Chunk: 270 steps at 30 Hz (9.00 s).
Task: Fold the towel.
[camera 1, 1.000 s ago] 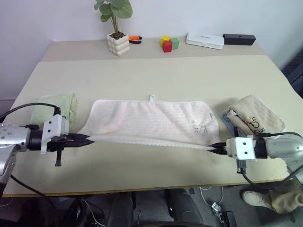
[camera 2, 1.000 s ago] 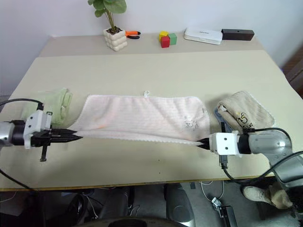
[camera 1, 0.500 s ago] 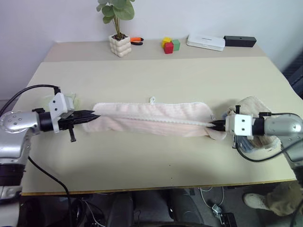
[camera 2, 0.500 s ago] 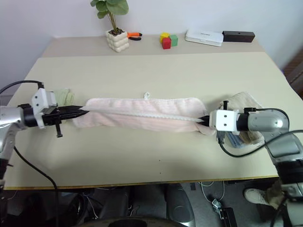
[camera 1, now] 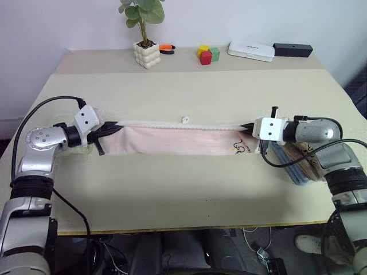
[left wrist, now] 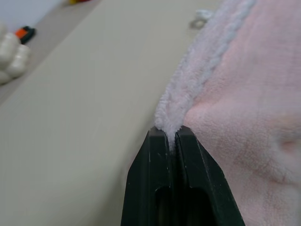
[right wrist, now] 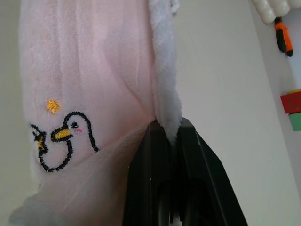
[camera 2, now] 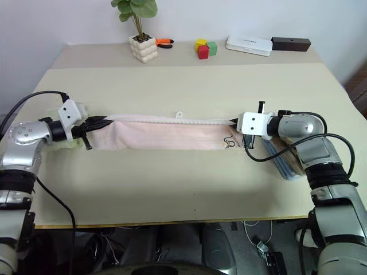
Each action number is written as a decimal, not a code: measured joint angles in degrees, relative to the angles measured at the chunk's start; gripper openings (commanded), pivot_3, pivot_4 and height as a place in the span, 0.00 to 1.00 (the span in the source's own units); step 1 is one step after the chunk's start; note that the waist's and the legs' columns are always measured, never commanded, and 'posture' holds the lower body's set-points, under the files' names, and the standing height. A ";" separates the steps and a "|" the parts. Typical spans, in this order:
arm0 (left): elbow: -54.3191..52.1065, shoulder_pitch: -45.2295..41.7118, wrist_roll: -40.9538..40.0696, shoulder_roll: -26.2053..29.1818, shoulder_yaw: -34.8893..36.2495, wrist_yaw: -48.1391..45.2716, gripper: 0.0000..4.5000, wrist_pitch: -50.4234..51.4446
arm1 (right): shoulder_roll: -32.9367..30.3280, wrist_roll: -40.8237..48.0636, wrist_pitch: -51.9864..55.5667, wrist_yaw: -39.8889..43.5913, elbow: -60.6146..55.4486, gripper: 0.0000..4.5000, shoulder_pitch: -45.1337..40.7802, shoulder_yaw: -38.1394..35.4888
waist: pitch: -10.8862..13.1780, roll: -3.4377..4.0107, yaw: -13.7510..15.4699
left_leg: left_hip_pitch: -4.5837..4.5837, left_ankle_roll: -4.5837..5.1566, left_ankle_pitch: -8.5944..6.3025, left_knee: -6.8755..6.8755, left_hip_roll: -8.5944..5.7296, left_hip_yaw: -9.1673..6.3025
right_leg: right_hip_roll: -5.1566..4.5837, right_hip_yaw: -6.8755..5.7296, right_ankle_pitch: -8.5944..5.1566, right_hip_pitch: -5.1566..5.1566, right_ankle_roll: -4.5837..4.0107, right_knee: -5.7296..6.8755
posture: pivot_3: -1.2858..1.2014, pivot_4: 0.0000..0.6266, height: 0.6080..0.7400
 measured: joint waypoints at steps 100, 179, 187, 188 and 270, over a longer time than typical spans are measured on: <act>23.49 -12.28 6.33 -7.22 -0.03 3.46 1.00 -4.76 | 3.35 -15.28 -15.73 -11.50 19.58 0.99 -14.50 5.33 | 0.02 0.02 -0.11 | 0.05 0.04 -0.03 -0.07 -0.02 -0.01 | 0.00 0.00 -0.06 0.01 -0.05 0.04 | 0.52 0.24 1.00; -21.90 4.81 -15.77 -10.05 6.09 -0.52 0.99 31.04 | 35.72 57.16 84.38 -57.14 -63.06 0.99 38.25 -37.68 | -0.08 0.00 -0.07 | 0.14 -0.01 0.00 -0.79 0.02 -0.15 | 0.02 -0.09 -0.10 0.10 -0.16 -0.59 | 0.52 0.24 1.00; -26.87 7.77 -17.29 -8.68 6.18 -5.02 0.99 30.14 | 37.68 55.02 80.74 -61.64 -59.19 0.99 37.79 -35.76 | -0.08 0.00 0.07 | 0.08 -0.01 0.00 -0.85 0.03 -0.14 | -0.01 -0.09 -0.09 0.09 -0.13 -0.74 | 0.52 0.24 1.00; -27.03 8.06 -17.29 -8.70 6.17 -4.83 0.99 30.26 | 37.70 55.05 80.05 -61.85 -58.48 0.99 37.40 -35.96 | -0.08 -0.01 0.05 | 0.09 -0.01 0.00 -0.85 0.03 -0.13 | -0.01 -0.09 -0.09 0.09 -0.13 -0.74 | 0.52 0.24 1.00; -31.53 10.78 -18.24 -10.25 6.54 4.65 1.00 28.92 | 28.59 7.87 54.28 -23.32 -36.70 0.14 6.64 16.70 | -0.02 -0.06 0.00 | 0.01 -0.02 0.01 -0.84 0.04 -0.14 | 0.00 -0.11 -0.05 -0.02 -0.08 -0.73 | 0.52 0.24 1.00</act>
